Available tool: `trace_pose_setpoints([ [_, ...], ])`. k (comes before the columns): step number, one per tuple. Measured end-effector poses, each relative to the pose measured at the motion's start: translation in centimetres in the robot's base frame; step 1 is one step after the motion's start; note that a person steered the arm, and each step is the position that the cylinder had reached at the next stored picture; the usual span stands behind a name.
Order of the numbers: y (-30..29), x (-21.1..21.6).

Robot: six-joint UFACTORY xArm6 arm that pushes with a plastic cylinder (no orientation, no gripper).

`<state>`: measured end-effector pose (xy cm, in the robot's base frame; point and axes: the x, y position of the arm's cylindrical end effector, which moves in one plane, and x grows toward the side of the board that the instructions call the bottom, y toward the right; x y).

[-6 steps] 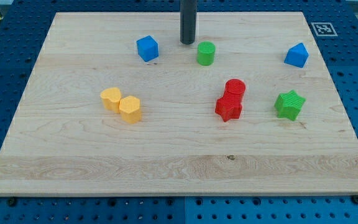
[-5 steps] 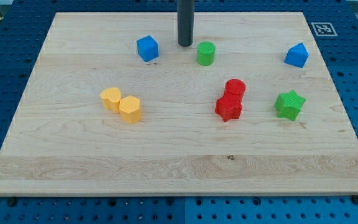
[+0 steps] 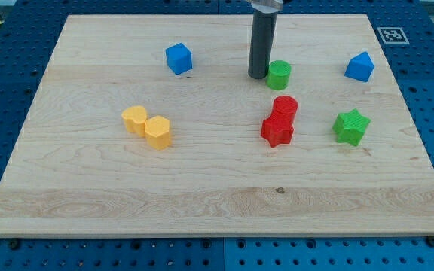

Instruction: Move the green circle into the top left of the green star

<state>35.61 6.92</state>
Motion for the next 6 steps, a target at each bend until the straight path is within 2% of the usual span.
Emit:
trace_pose_setpoints([
  [3, 4.5, 4.3],
  [5, 3.5, 2.9],
  [6, 2.4, 0.3],
])
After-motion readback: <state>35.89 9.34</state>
